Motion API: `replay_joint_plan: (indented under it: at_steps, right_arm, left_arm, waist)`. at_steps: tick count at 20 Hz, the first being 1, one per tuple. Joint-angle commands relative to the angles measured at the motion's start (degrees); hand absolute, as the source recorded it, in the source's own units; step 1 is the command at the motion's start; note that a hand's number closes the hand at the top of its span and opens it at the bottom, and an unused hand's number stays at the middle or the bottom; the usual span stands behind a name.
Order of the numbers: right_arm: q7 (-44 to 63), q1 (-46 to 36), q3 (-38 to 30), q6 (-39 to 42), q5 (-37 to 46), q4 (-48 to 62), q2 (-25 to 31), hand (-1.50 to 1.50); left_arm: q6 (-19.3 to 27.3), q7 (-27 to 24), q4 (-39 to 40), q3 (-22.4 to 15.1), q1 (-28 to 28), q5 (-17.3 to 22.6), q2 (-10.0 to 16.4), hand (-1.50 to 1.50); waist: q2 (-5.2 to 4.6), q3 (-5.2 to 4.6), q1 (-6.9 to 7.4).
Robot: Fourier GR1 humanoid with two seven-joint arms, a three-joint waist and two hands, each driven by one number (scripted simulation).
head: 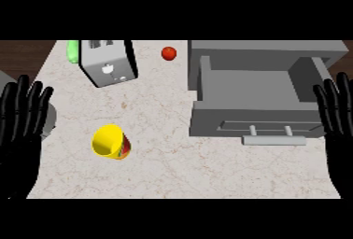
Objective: Pick up the cup, place it into the drawer and close the drawer
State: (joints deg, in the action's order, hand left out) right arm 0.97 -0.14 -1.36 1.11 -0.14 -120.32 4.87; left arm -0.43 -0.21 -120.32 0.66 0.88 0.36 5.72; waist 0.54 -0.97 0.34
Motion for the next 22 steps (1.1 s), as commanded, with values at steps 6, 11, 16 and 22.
replay_joint_plan:
  at_steps: [6, 11, 16, 22]
  right_arm:
    - [-3.1, -1.4, -0.7, -1.2, 1.5, 2.4, -1.1, -1.5]
    - [2.4, -0.5, 4.0, 1.0, 5.5, 1.4, 0.7, -1.5]
    - [-2.6, 4.3, -0.3, 5.3, 1.4, 1.0, 3.0, -1.5]
    - [-2.6, -2.2, -2.5, 5.3, 1.4, 8.2, 3.5, -1.5]
  left_arm:
    - [-7.0, 4.8, -7.4, -6.9, 2.2, 5.2, 0.5, -1.5]
    - [-5.1, 6.7, -1.8, -8.3, 7.0, 12.9, -4.7, -1.5]
    - [-7.5, 3.0, 6.9, -2.5, 5.4, 16.7, -3.6, -1.5]
    - [-6.7, -4.8, 12.5, -3.6, 10.4, 9.1, -5.1, -1.5]
  waist:
    - [-0.46, 0.99, -0.1]
    - [-0.49, 0.95, -0.18]
    - [-0.55, 0.96, -0.55]
    - [-0.57, 0.97, -0.23]
